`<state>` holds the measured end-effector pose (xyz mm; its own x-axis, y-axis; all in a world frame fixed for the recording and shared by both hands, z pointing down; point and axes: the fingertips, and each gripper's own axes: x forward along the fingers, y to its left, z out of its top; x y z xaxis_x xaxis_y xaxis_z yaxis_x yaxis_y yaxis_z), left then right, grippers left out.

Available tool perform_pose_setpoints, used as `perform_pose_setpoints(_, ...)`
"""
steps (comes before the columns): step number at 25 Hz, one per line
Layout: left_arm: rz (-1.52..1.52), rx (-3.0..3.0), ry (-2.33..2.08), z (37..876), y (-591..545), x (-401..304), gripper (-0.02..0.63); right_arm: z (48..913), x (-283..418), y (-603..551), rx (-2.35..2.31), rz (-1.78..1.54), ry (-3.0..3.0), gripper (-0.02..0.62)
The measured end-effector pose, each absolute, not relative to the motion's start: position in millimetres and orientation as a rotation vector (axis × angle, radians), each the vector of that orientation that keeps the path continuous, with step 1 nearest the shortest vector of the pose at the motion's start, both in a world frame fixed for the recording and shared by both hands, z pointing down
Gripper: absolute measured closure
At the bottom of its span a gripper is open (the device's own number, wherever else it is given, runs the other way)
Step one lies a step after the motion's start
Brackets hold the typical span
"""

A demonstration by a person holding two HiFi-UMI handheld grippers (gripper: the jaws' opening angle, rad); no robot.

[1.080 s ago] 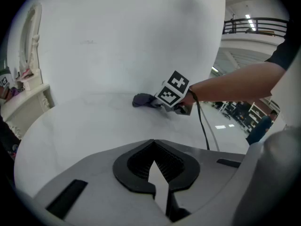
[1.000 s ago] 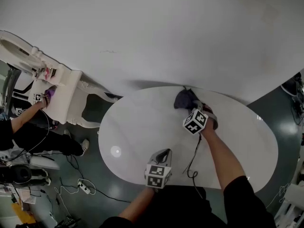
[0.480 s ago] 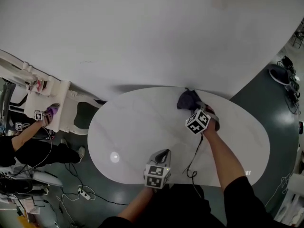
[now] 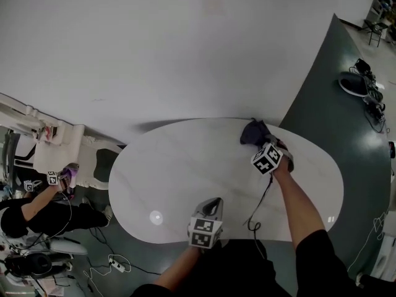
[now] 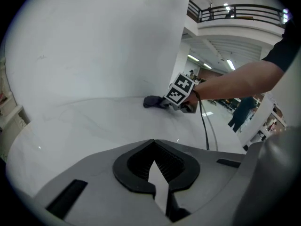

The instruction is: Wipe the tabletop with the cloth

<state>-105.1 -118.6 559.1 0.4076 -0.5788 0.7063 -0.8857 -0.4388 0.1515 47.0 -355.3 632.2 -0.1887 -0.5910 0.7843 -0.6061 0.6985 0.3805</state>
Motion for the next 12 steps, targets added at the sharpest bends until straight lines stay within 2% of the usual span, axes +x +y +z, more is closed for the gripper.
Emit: perform_pose_setpoints(12,0.852,2.225,-1.16,559.1,-100.2,-22.4,0.6,635.2,169.7,-322.1,1.059,0.116,-1.831,0.549)
